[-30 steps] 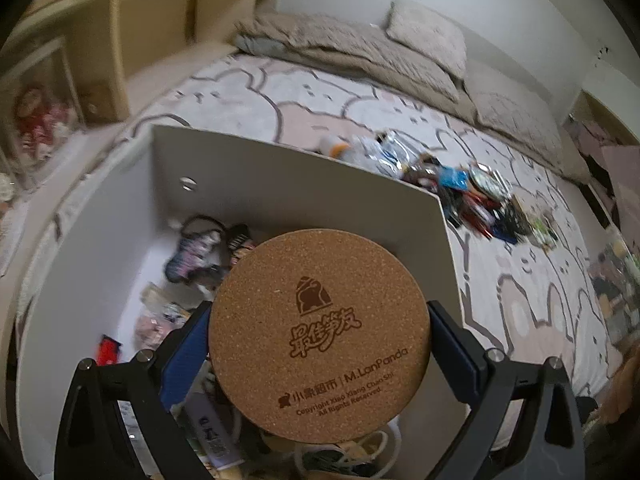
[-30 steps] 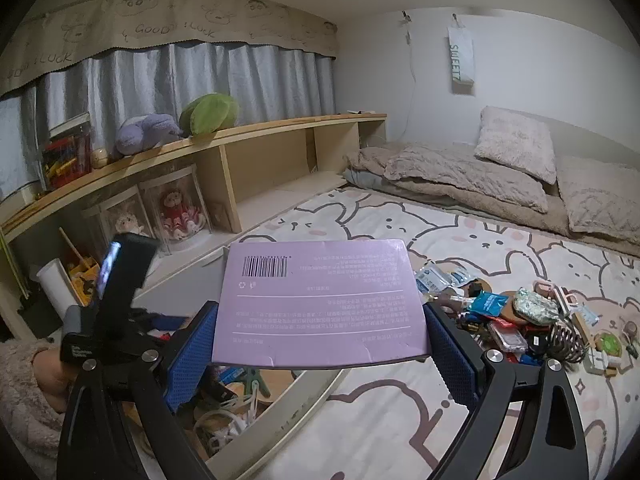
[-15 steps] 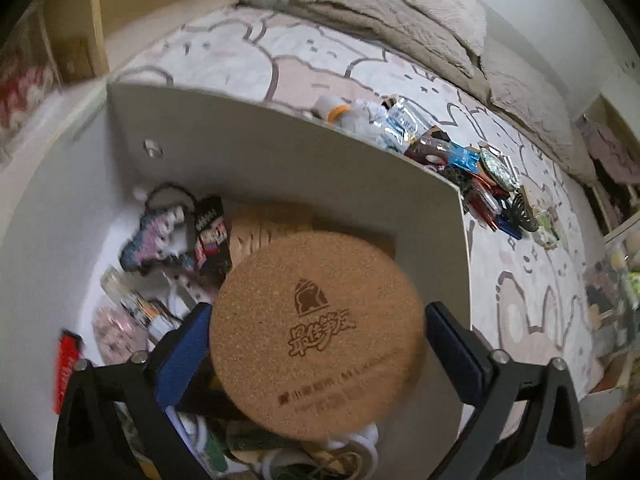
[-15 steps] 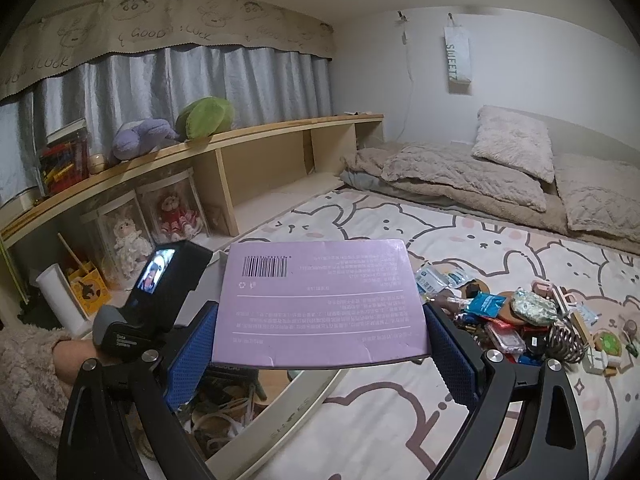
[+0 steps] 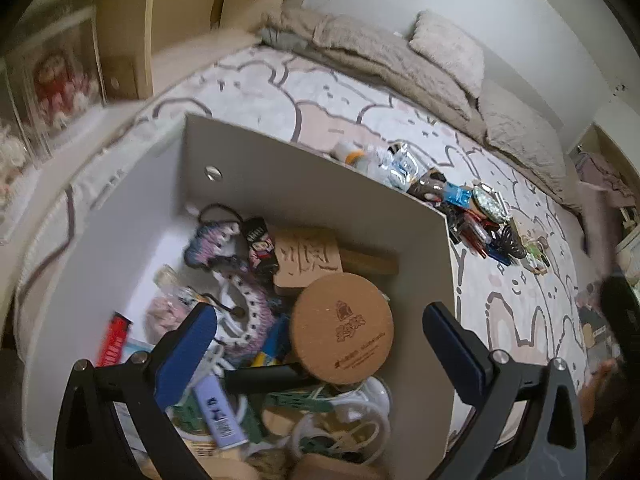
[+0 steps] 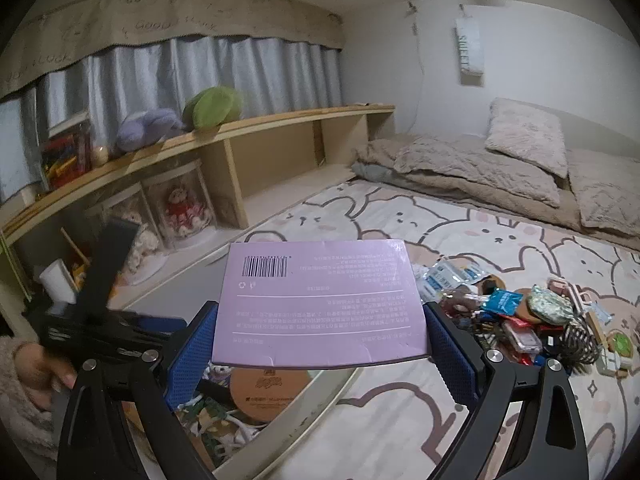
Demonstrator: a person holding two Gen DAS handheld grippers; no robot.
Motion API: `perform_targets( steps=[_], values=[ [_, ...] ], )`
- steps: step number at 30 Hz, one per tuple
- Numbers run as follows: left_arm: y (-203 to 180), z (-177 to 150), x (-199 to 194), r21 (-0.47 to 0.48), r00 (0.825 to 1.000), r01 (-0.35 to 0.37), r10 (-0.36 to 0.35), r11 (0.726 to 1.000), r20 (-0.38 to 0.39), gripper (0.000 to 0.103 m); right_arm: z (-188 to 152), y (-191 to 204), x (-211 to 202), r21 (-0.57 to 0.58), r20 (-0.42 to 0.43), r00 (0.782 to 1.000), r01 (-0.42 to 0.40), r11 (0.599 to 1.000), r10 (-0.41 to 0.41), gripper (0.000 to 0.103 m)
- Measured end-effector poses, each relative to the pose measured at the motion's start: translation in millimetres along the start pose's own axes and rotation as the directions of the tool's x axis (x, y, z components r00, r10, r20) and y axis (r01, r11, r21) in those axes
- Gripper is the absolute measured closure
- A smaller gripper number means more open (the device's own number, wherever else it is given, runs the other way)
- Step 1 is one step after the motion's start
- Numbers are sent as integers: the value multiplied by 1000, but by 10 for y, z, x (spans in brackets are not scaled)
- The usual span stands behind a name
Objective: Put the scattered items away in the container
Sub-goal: 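Lower the purple card over the box and open the right gripper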
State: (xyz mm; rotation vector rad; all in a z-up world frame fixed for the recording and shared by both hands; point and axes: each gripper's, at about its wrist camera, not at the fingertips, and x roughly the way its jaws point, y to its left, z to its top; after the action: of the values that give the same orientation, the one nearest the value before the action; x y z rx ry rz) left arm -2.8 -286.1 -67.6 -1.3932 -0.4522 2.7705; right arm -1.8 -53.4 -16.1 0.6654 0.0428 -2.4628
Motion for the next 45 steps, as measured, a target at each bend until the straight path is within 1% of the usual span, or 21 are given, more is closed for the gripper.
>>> perform_targets(
  steps=[4,8,12,14,17,22,26,29,31,34,37,39,41,45],
  values=[
    [95,-51,-213,13,997,-19,18,1000,71,0,-17,96,128,-26,-33,999,-20,999,20,6],
    [223,-132,-452,11,989,-21,20,1000,148,0,-43,171,279,-35,-80,995,-56,998,53,6],
    [366,-224,-651,5,977,-46,44,999,206,0,-59,279,464,-51,-143,985,-105,993,97,6],
    [442,-258,-713,-8,973,-47,48,999,224,0,-68,348,559,-63,-180,976,-136,989,123,6],
    [539,-316,-783,-27,971,-25,30,999,235,0,-105,458,719,-92,-257,953,-190,977,161,6],
    [602,-383,-845,-11,968,2,0,1000,249,0,-216,650,897,-184,-361,919,-234,955,156,6],
    [617,-421,-853,4,965,-7,5,1000,261,0,-328,773,944,-217,-439,880,-300,929,182,6],
    [603,-462,-839,28,963,-25,17,999,268,0,-423,867,955,-255,-497,848,-345,903,183,6],
    [592,-490,-829,42,962,-39,26,998,272,0,-482,922,961,-279,-536,826,-369,887,175,6],
    [581,-514,-798,57,963,-49,32,997,268,0,-553,1003,961,-323,-578,803,-387,863,144,6],
    [573,-539,-783,68,963,-57,37,996,268,0,-598,1061,952,-358,-604,788,-398,845,115,6],
    [579,-544,-787,68,962,-54,34,996,272,0,-620,1078,938,-365,-618,779,-401,840,103,5],
    [598,-547,-800,63,960,-53,34,997,278,0,-636,1071,910,-366,-617,780,-401,840,104,0],
    [621,-546,-832,54,957,-58,40,997,286,0,-653,1050,830,-371,-596,796,-392,842,108,0]
  ],
)
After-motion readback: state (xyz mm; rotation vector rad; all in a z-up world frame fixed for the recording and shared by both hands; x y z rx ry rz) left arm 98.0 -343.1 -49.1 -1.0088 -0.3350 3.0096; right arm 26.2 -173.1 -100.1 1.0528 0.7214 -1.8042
